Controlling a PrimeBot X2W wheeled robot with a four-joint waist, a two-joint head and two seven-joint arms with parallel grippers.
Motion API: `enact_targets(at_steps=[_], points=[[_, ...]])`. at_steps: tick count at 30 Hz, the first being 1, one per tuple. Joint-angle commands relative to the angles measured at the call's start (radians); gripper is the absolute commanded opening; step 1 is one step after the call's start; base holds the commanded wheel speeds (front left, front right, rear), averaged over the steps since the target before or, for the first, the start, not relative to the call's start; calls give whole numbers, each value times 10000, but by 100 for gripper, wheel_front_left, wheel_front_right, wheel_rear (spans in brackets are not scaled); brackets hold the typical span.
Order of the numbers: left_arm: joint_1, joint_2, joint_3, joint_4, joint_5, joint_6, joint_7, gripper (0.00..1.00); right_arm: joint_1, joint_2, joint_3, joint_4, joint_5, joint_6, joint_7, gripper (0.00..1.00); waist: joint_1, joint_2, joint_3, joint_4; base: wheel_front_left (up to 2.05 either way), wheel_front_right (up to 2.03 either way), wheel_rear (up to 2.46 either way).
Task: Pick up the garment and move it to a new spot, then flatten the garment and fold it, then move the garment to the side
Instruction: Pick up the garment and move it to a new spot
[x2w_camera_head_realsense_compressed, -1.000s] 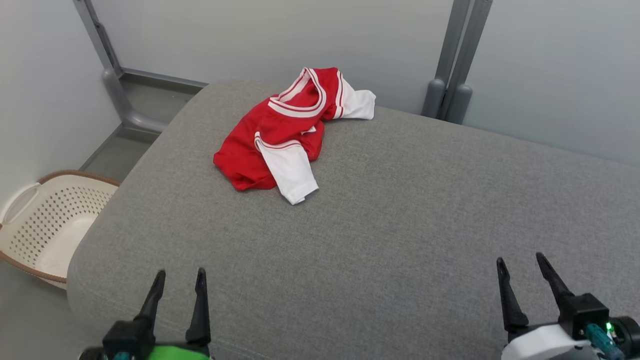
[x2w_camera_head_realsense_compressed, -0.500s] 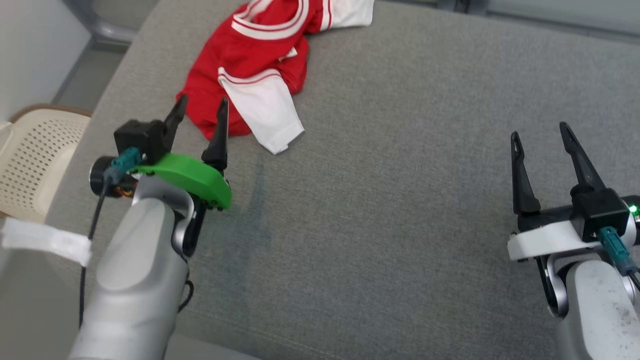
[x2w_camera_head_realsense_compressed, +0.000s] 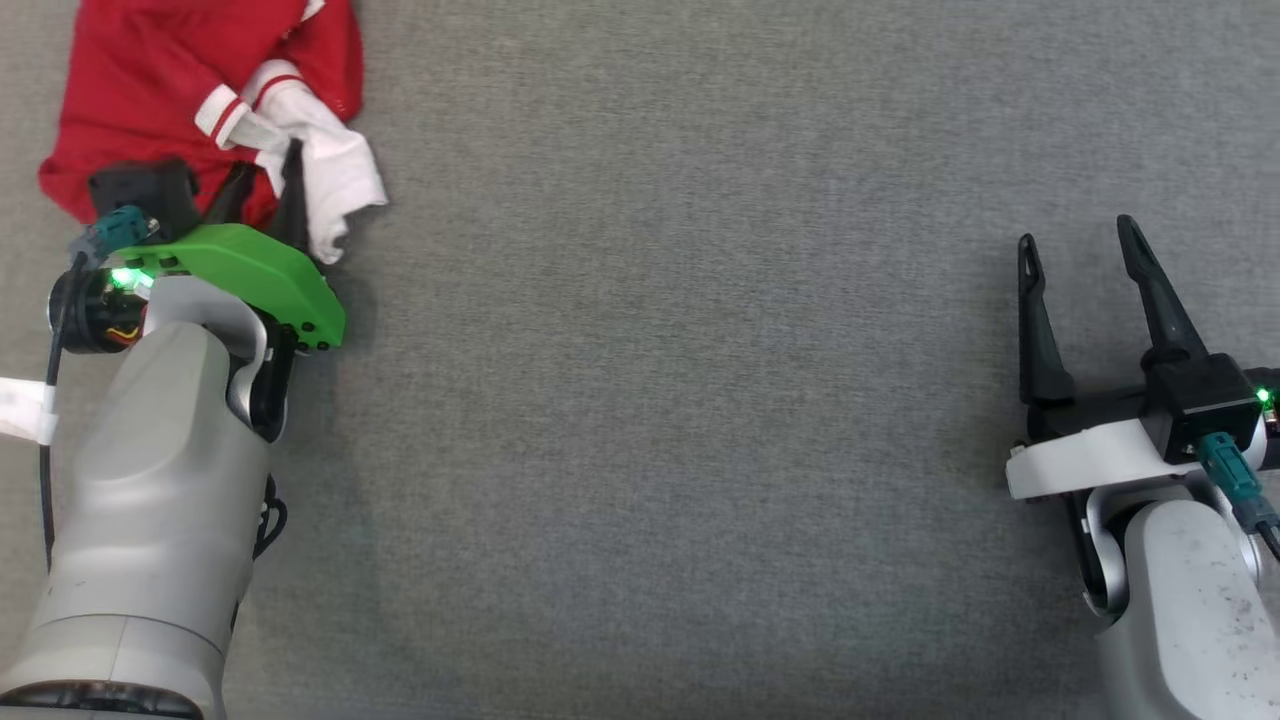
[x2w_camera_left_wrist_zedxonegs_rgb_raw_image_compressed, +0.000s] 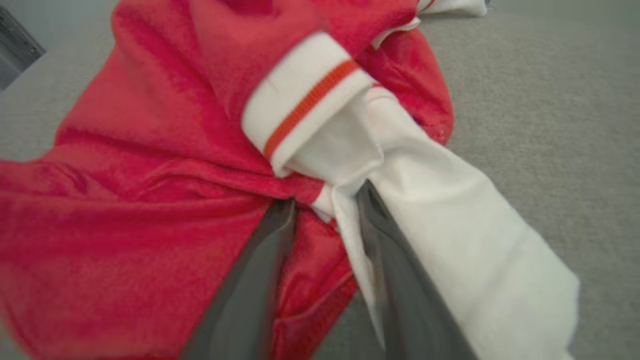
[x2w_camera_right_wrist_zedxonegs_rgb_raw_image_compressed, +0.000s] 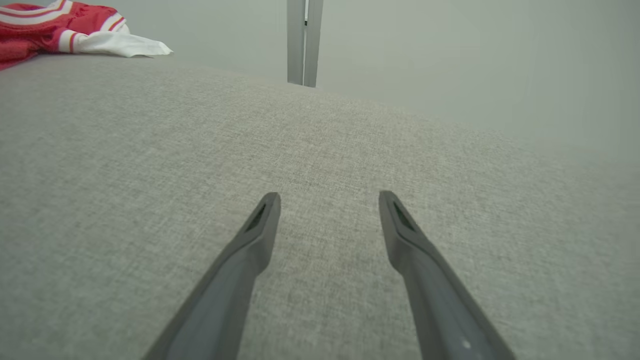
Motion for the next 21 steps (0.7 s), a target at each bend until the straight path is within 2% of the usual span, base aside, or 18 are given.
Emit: enact_targets(at_steps=[1,7,13,17,21], points=[[158,-87,-182,308,-28,3,110,0,200,25,19,147,73,-14,-23,100,-1,0,-46,-640,0,0,0],[573,-34,-592,45,-255,-34,-215,0,688,59,168,457,389,-14,-23,100,-1,0,-1379,-568,0,0,0],[1024,344,-1075,-1225,-610,-10,-54,0,1480,63,280,751,982,-14,-23,100,-1,0,-3007,-573,0,0,0],[1487,786,-1837,-3069,-939,-11,1040,0,2050,63,229,928,1225,-14,-23,100,-1,0,-3941,-549,0,0,0],[2067,1717,-2187,-5831,-1613,-9,2578,0,2448,64,183,1002,1510,-14,-25,100,-1,0,-4636,-702,0,0,0]])
